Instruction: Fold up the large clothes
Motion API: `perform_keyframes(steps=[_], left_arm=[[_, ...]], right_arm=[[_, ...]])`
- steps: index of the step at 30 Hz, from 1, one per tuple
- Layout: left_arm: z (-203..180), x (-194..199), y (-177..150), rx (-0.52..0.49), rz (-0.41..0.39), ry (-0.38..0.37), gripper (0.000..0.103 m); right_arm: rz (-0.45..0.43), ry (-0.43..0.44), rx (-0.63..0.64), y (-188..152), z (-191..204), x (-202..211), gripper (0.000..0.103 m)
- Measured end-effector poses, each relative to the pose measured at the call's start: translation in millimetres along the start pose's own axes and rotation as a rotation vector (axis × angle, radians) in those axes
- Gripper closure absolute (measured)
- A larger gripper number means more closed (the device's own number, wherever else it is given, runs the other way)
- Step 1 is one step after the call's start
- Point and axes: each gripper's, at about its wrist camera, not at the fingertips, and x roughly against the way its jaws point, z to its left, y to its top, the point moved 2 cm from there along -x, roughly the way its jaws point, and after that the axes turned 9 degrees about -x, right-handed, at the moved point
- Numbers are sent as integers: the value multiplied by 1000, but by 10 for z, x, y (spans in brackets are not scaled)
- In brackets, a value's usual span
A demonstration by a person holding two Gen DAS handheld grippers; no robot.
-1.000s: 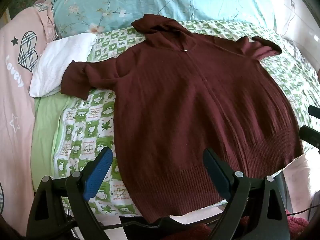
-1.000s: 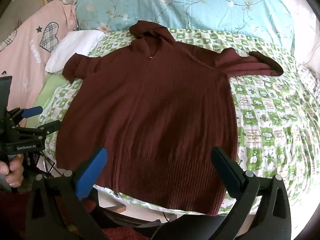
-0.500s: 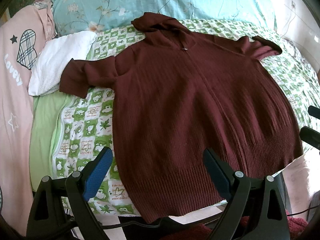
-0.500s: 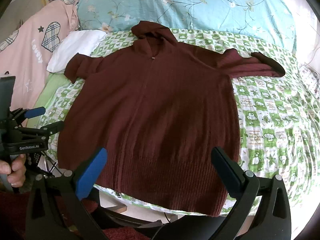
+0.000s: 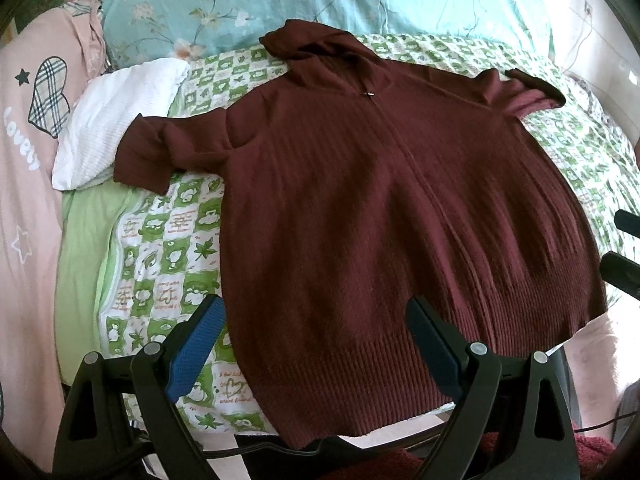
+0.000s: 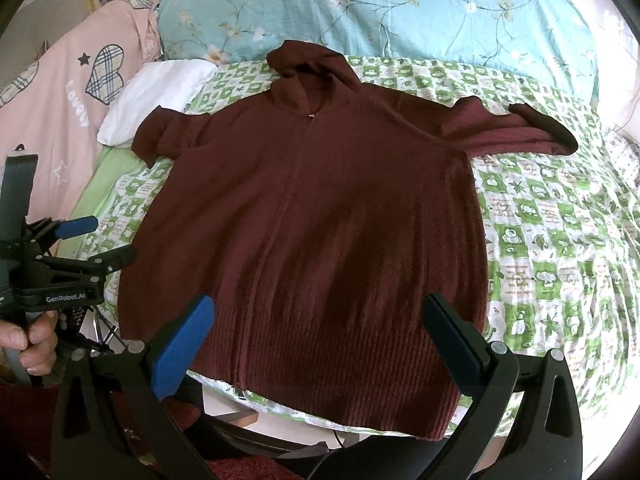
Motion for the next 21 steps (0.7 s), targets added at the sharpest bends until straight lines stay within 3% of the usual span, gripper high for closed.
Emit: perform_keyframes(steps=[21], left_arm=[[-34,-252,132,-3,0,14,9]], right_arm=[[-5,29,-94,205,-299,-196,0]])
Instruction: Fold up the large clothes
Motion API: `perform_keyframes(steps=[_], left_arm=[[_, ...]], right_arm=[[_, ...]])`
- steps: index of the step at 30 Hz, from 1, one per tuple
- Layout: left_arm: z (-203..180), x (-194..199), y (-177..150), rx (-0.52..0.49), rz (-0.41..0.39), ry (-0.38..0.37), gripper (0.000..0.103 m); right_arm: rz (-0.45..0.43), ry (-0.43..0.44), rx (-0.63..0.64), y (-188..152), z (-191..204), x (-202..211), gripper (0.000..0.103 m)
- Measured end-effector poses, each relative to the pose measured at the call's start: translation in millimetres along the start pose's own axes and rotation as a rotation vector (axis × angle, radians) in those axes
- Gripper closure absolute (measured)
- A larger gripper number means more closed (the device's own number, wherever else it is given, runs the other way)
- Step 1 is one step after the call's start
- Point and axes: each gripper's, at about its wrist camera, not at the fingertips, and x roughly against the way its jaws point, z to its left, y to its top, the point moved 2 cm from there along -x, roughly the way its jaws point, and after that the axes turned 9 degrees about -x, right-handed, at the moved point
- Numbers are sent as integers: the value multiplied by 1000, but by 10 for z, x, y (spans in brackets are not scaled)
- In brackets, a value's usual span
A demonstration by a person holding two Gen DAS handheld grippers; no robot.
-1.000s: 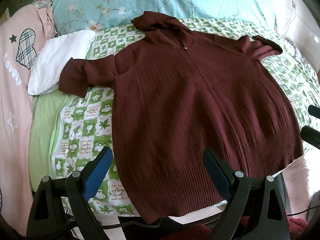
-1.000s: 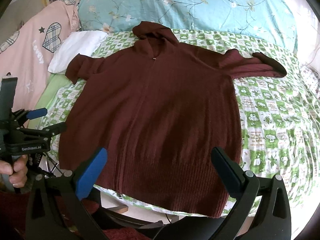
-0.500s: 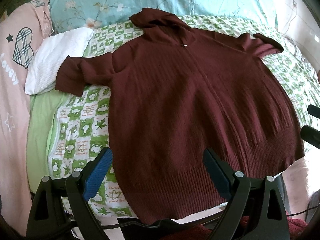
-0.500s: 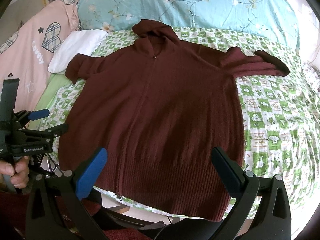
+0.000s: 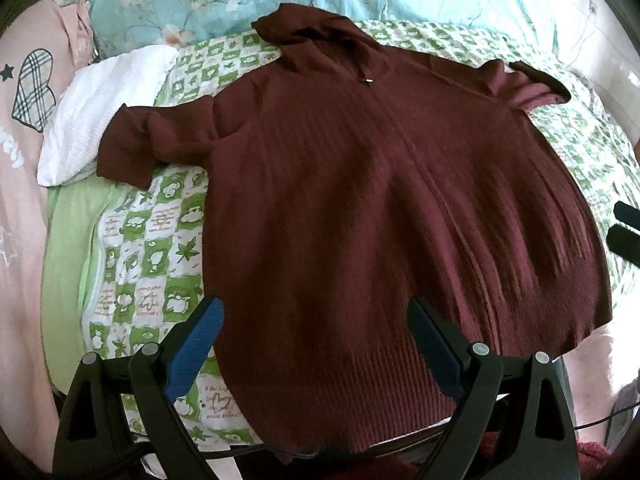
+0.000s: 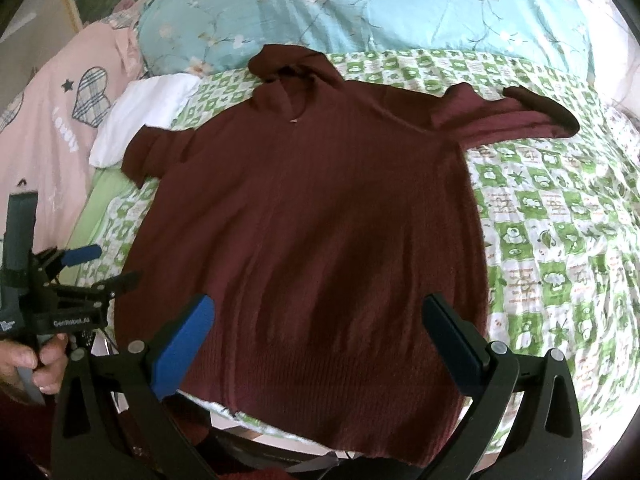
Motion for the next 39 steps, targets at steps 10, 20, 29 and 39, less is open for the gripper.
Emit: perform_keyframes(steps=[10,20,29,39], left_arm=[[95,-268,211,-1,61,21,9],[130,-600,501,-9,140,9,8],[51,-973,694,4,187,-18,8],[-61,-1255,799,22,239,-64,8]], right_arm=[[-69,-41,-80,556,-605,-97,4],[-169,-83,-215,1852,-1864,-391,7],[-162,-238,-261,2983,-2852,-1012,12],[52,-374,-183,3277,-3265,-1676,68]])
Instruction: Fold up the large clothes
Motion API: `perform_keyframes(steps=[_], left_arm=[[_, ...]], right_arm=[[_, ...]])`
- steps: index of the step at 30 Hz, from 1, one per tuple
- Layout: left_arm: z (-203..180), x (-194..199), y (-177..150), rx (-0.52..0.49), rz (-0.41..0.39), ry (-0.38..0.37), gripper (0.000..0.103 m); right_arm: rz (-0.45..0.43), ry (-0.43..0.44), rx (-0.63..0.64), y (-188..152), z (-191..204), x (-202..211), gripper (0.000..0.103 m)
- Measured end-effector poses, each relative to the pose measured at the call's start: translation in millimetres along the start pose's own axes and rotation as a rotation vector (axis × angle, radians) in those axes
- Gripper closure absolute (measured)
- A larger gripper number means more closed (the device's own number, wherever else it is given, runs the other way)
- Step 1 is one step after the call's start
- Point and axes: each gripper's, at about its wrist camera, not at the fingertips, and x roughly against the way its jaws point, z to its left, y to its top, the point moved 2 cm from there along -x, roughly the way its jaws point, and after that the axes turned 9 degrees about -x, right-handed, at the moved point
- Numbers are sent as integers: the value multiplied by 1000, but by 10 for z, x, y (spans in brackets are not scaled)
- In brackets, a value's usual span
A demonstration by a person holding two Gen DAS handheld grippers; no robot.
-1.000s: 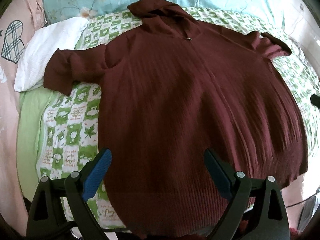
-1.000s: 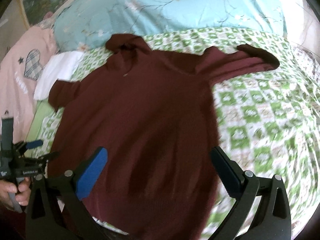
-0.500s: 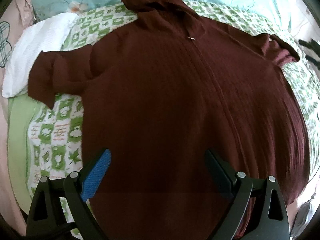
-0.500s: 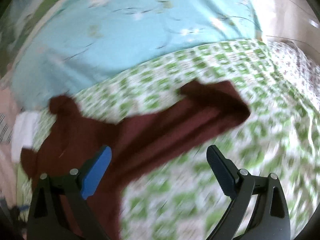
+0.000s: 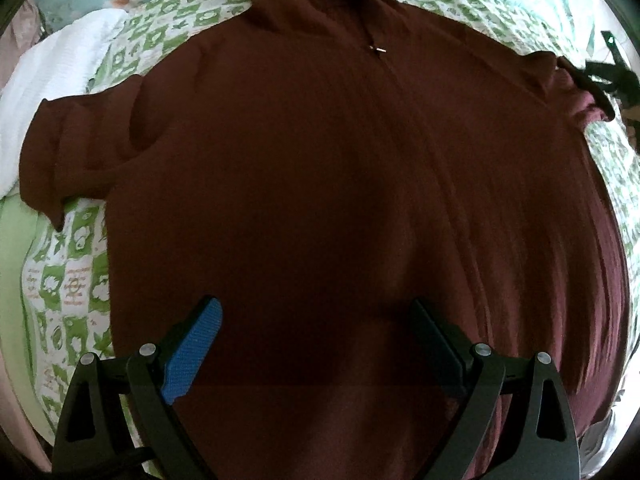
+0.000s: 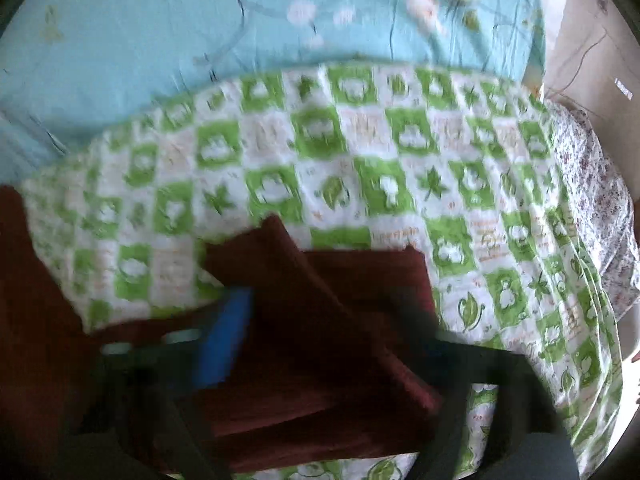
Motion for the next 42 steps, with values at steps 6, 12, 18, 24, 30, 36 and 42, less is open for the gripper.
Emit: perform_keyframes(steps=[6,12,18,24,30,36,42], left_arm=[[20,-27,46,-1,-14,-12,8],[76,65,-12,22,-50,-34,8],[208,157,-82,63,-88,-35,8],[518,213,-69,157,-133,-97,8],[756,167,-35,210,-158,-155,8],[925,94,49,238,-188,-209,8],[1076,-140,370,260,-201,-268,8]], right_arm=[[-43,84,-13,-264,158,313,97],[-57,368,-122,-676,734,752,98],[36,695,-179,-1232,1925,822,98],[171,896,-104,-1775,3255,772,98],[274,964,-18,-2252,4085,639,97],[381,973,31,-2492,4415,432,88],[337,992,-64,-2419,3902,600,60]])
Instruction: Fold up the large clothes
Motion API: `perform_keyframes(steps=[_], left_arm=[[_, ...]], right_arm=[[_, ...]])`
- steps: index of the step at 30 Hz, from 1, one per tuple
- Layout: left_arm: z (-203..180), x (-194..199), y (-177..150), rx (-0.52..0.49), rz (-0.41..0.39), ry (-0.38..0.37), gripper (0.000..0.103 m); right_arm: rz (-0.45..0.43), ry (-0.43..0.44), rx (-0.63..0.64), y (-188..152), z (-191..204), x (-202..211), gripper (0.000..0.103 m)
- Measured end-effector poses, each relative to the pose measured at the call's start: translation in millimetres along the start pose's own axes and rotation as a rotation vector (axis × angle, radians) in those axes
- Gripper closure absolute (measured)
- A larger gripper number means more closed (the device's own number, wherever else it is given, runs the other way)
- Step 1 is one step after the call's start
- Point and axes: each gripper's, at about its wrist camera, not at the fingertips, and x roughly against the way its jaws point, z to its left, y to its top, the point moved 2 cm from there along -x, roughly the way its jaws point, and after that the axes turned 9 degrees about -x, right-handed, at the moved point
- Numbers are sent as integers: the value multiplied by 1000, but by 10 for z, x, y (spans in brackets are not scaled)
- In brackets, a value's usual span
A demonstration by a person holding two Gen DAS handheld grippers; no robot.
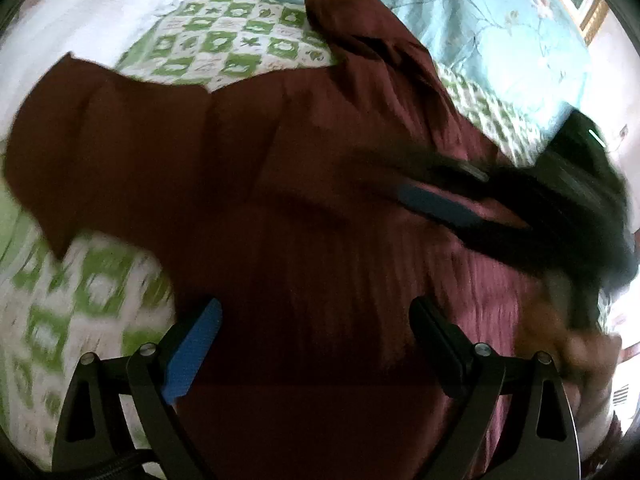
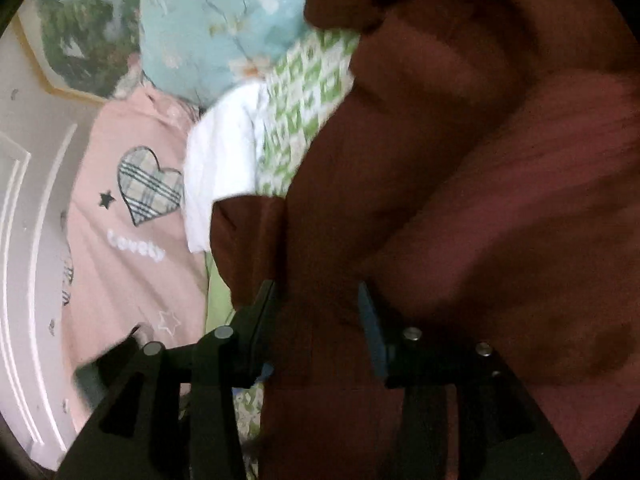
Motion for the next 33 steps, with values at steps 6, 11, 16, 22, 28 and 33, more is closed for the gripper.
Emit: perform_keyframes(steps=[6,11,16,22,28,33], left_arm=[[270,-414,520,53,-23,9,8],[318,-682,883,1,-36,43,46],[193,-306,842,-21,-148,8,98],[512,-296,590,57,-147,72,98],[579,-278,480,96,-159,48,98],[565,-233,458,113,-145,24,98]], right_arm=[[-156,-62,3,-141,-126,848,59],[-261,-144,-34,-320,-352,1402,59],[-371,-284,-54,-298,-620,1863,59],[-467,-482,-95,136,-1016,2212,59],[-399,-589,-120,726,-1421,2044,47],[-286,-570,-66,972,-1467,1798,95]])
